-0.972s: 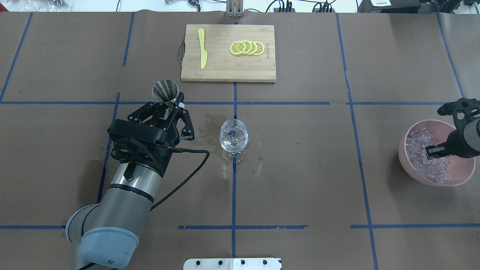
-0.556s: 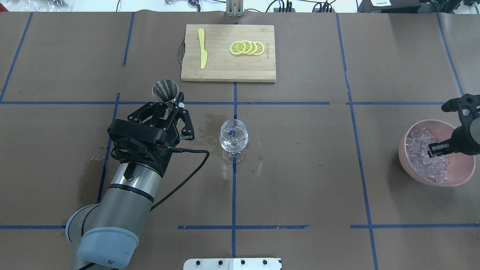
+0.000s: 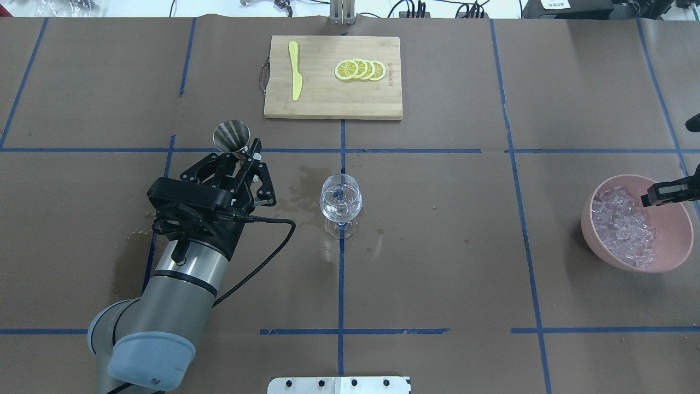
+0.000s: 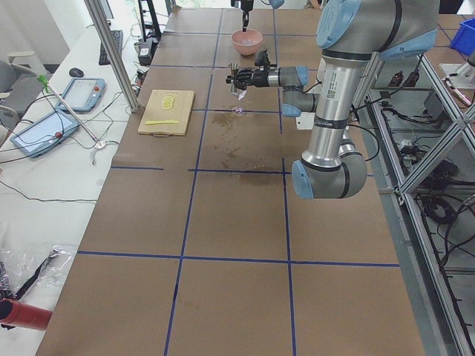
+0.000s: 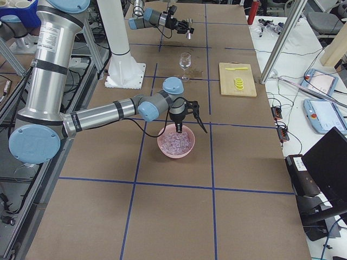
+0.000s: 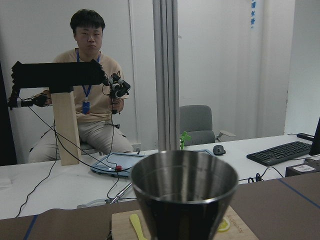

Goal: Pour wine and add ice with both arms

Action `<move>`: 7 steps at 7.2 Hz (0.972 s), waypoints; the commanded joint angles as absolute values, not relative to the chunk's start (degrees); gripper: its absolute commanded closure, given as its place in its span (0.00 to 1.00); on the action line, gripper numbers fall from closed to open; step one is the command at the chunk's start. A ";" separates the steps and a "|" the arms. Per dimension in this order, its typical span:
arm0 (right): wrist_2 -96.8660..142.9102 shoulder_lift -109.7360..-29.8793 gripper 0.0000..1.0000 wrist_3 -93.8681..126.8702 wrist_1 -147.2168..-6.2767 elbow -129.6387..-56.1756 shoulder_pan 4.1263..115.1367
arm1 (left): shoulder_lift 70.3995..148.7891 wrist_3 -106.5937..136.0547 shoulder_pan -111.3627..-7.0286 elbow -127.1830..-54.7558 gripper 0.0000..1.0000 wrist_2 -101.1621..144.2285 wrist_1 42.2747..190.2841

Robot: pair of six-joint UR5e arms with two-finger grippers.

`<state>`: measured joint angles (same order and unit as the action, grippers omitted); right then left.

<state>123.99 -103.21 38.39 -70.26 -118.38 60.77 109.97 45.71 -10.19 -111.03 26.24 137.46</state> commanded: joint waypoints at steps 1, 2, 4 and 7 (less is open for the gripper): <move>125.42 -103.53 1.00 38.41 -70.22 -121.10 63.45 | 104.27 50.96 -10.20 -112.57 1.00 26.45 137.55; 125.42 -103.45 1.00 39.02 -70.14 -121.64 63.37 | 100.24 51.15 -10.20 -113.72 1.00 26.46 138.07; 125.59 -102.31 1.00 41.98 -70.14 -123.13 63.11 | 93.55 51.15 -10.20 -113.64 1.00 26.37 143.24; 128.49 -95.84 1.00 45.16 -77.11 -125.23 63.11 | 87.39 58.77 -10.20 -112.07 1.00 32.22 143.26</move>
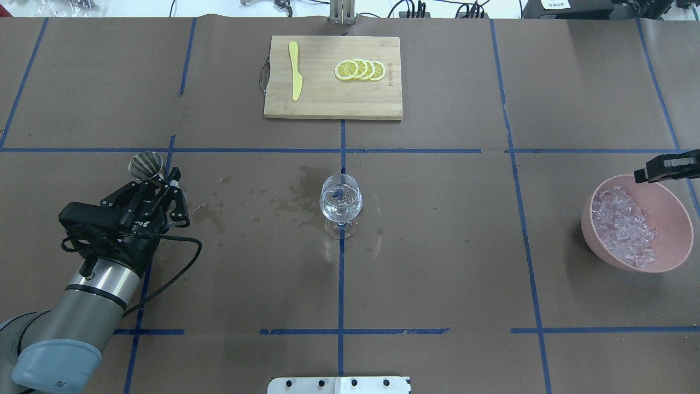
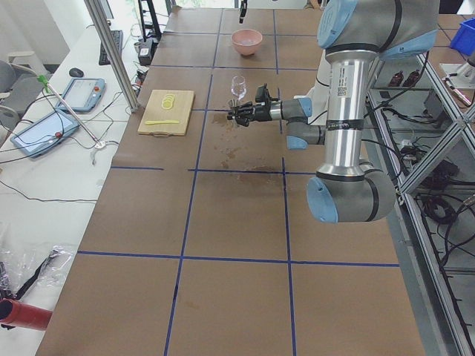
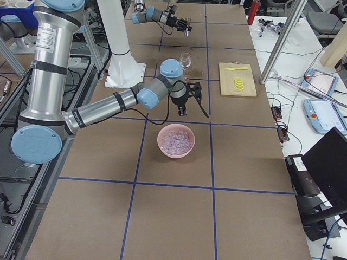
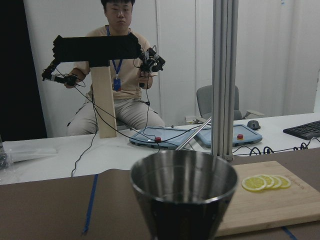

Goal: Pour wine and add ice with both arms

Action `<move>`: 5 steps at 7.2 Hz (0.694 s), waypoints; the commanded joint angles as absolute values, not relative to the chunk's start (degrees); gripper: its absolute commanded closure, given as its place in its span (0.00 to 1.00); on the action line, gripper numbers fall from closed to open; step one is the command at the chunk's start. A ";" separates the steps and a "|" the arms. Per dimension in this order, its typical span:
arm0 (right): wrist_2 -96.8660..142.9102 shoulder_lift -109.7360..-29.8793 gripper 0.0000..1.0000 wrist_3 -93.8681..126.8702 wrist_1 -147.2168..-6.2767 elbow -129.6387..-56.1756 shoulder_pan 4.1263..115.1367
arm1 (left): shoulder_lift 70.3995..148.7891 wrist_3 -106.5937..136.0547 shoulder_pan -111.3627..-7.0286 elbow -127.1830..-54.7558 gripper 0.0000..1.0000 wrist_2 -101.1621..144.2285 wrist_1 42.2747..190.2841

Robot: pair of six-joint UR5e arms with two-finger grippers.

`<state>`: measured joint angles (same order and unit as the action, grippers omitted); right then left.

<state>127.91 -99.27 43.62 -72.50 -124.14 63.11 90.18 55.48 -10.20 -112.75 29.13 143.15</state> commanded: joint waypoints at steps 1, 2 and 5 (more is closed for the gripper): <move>128.58 -91.54 1.00 45.26 -83.61 -126.55 63.11 | 86.58 62.71 -10.20 -110.76 1.00 32.60 143.26; 128.58 -86.27 1.00 46.31 -89.94 -127.26 62.41 | 86.22 63.62 -10.20 -109.18 1.00 32.61 143.26; 125.96 -78.07 1.00 60.43 -91.23 -127.35 55.57 | 85.61 73.09 -10.20 -105.83 1.00 32.26 143.26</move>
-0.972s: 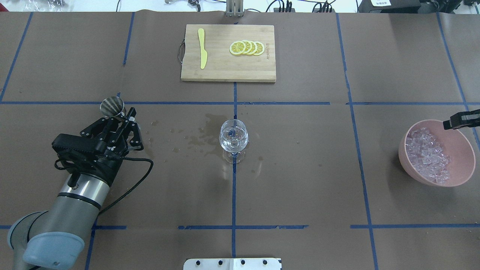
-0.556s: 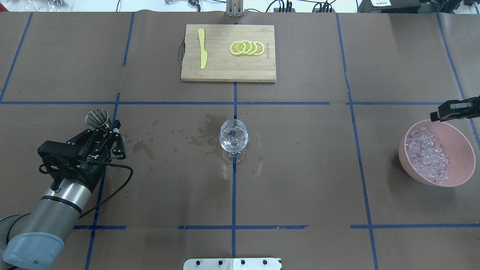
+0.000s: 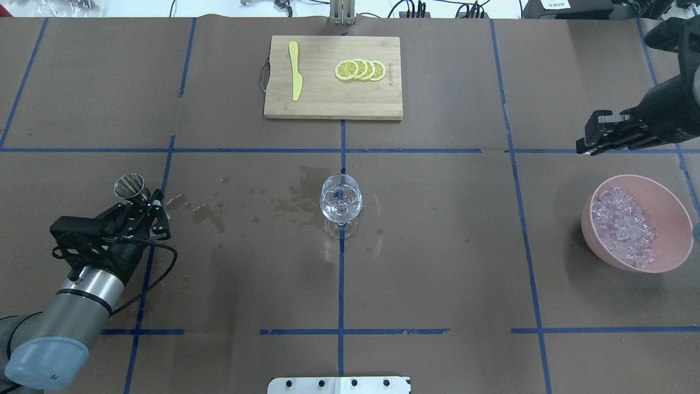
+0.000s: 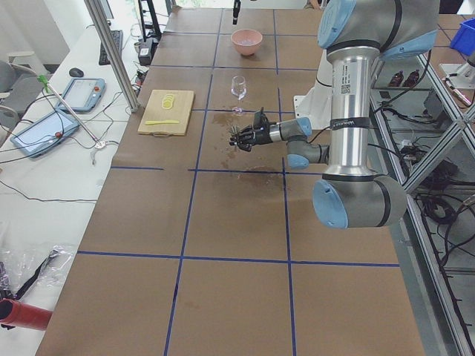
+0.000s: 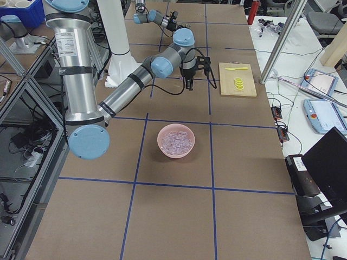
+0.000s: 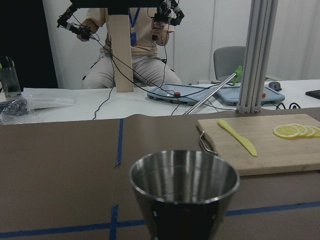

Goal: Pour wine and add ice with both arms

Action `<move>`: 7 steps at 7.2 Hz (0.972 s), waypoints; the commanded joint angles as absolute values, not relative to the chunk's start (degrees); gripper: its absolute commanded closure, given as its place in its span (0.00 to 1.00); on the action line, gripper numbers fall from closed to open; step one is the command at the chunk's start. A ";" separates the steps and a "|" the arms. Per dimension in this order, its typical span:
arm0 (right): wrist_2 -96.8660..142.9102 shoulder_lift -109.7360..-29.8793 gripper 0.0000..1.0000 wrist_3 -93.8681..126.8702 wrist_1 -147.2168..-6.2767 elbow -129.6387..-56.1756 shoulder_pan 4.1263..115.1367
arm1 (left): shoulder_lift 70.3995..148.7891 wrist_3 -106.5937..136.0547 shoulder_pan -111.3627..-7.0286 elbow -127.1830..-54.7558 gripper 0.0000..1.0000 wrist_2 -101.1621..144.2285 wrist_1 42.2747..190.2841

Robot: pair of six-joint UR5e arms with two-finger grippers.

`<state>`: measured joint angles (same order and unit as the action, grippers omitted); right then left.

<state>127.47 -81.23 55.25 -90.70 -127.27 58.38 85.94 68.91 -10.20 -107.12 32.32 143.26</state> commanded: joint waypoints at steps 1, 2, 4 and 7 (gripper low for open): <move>125.08 -76.65 1.00 63.51 -91.14 -127.27 53.98 | 85.52 78.61 -10.20 -104.17 1.00 32.17 143.35; 124.89 -75.51 1.00 65.20 -91.14 -127.27 53.62 | 84.13 82.66 -10.20 -103.72 1.00 30.51 143.35; 123.41 -74.62 1.00 68.71 -90.71 -127.35 51.43 | 80.52 83.23 -10.20 -103.45 1.00 24.62 143.26; 122.08 -71.37 1.00 74.26 -90.62 -127.62 49.48 | 80.68 83.06 -9.67 -100.29 1.00 24.61 143.09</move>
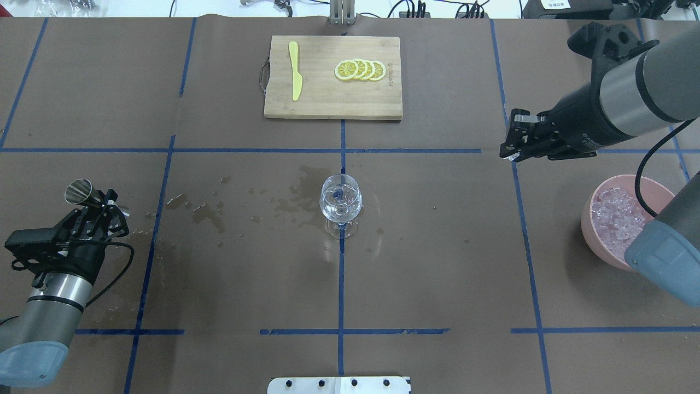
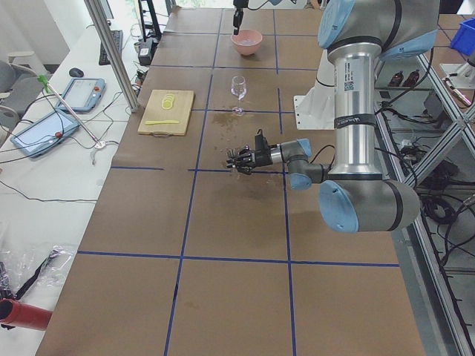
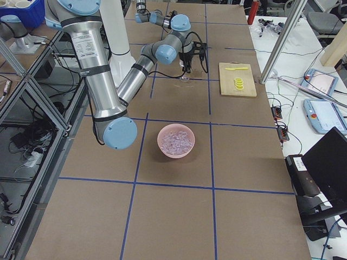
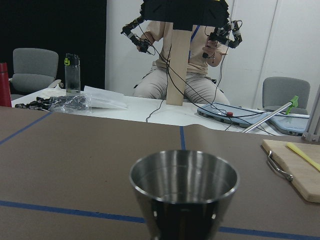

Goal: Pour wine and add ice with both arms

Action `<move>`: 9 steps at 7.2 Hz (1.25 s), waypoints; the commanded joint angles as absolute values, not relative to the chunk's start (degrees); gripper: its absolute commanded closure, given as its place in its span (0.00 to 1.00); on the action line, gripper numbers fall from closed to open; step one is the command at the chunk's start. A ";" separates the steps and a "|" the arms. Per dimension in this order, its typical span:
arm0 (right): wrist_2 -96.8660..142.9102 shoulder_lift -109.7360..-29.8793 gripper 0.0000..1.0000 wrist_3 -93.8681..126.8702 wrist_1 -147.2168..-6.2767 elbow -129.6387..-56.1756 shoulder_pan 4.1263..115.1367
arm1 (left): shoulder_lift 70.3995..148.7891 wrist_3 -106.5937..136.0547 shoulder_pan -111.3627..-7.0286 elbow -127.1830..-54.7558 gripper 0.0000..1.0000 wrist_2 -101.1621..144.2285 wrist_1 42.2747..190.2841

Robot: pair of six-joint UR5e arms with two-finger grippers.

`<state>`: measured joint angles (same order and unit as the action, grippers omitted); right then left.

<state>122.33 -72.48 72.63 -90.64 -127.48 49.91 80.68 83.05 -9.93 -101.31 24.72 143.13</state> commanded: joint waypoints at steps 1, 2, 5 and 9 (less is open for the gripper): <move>122.17 -70.93 1.00 74.27 -90.53 -127.70 49.40 | 80.86 83.14 -9.49 -99.50 1.00 24.61 143.09; 122.17 -70.06 1.00 74.44 -90.35 -127.71 49.39 | 81.03 83.32 -9.23 -99.06 1.00 24.52 143.09; 119.88 -69.79 1.00 77.69 -83.59 -127.62 49.40 | 81.56 83.50 -8.09 -98.62 1.00 22.06 143.00; 119.97 -69.87 1.00 77.96 -78.32 -126.74 49.22 | 82.97 84.90 -5.72 -96.33 1.00 20.30 143.00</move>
